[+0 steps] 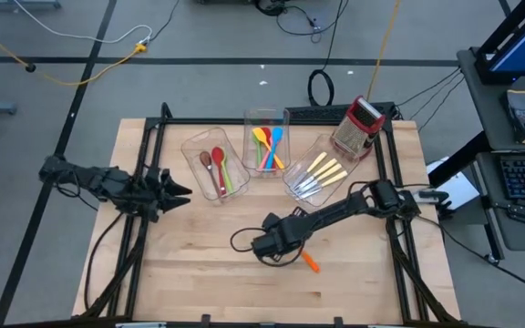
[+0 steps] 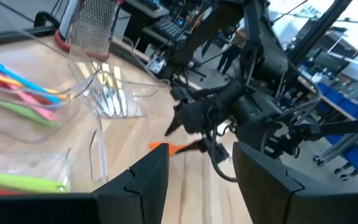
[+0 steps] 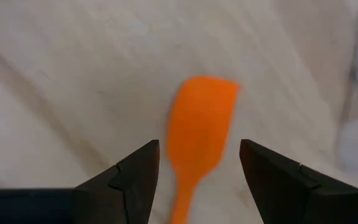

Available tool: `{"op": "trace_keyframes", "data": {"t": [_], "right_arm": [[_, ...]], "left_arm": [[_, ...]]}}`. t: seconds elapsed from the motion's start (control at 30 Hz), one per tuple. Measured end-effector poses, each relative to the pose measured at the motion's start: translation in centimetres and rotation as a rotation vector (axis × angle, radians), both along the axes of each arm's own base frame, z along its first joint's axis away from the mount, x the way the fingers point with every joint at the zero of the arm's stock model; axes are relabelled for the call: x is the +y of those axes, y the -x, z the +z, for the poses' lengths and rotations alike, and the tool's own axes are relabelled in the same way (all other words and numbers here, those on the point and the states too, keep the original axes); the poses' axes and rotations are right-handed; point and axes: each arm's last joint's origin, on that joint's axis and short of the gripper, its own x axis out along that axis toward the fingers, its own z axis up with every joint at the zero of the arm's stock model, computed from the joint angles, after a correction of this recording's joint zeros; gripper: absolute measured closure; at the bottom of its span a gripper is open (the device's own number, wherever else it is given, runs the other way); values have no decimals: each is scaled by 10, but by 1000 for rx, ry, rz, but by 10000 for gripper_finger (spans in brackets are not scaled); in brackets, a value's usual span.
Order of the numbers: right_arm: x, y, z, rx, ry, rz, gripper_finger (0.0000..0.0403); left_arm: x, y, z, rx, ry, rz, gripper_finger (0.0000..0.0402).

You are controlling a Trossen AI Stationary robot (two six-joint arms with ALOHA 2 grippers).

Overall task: Pick & Place Kitchen Items
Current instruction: Put the orange spatula into the middle transparent bin

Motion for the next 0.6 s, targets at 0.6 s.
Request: {"op": "trace_keyframes", "data": {"t": [0.6], "right_arm": [[-10,-10,-1,-32,-11,89,186]], "left_arm": [[-4,-11,-7,83,-23,-1,222]]}}
